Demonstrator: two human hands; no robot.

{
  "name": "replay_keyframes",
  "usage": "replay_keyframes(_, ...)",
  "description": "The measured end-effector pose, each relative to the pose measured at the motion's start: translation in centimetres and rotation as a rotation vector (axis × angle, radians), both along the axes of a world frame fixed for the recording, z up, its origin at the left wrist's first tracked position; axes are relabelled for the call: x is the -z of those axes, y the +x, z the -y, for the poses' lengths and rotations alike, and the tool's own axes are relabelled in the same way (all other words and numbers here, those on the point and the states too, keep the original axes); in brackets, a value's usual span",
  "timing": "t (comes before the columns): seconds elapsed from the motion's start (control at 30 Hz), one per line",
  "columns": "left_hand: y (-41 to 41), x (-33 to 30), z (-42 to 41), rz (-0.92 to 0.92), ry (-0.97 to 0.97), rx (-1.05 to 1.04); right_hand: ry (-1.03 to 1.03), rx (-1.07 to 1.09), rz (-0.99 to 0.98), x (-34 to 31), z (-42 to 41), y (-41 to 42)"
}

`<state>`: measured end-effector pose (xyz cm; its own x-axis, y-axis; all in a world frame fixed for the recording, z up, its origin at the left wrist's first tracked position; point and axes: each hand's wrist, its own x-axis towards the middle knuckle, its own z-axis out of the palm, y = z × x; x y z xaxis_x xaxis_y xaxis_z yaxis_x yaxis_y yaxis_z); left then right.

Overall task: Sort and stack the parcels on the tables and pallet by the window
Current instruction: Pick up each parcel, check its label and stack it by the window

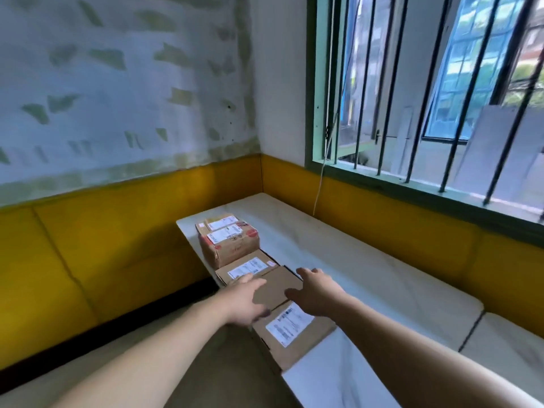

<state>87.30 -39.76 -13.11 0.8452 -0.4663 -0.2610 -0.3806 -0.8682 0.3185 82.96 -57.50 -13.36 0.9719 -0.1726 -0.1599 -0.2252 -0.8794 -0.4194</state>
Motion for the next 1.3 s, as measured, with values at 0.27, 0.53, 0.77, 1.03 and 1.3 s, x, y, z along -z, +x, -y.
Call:
replay_keyframes(0.27,9.6,-0.3,-4.5,0.015,0.013,-0.008,0.01,0.003,0.01,0.0,-3.7,9.7)
replay_keyframes(0.53,20.1,0.0,-5.9,0.033,-0.025,-0.087,0.022,-0.085,0.044,-0.5,-5.1,21.8)
replay_keyframes(0.77,28.7,-0.1,-8.6,0.032,-0.057,-0.129,0.01,-0.138,0.007,-0.5,-6.8,30.8)
replay_keyframes(1.03,40.0,1.9,-12.1,0.014,-0.043,-0.107,-0.024,-0.049,-0.016,0.9,-10.4,40.0)
replay_keyframes(1.3,50.0,3.0,-14.6,-0.027,-0.034,0.013,0.018,0.162,-0.05,2.9,-13.4,46.0)
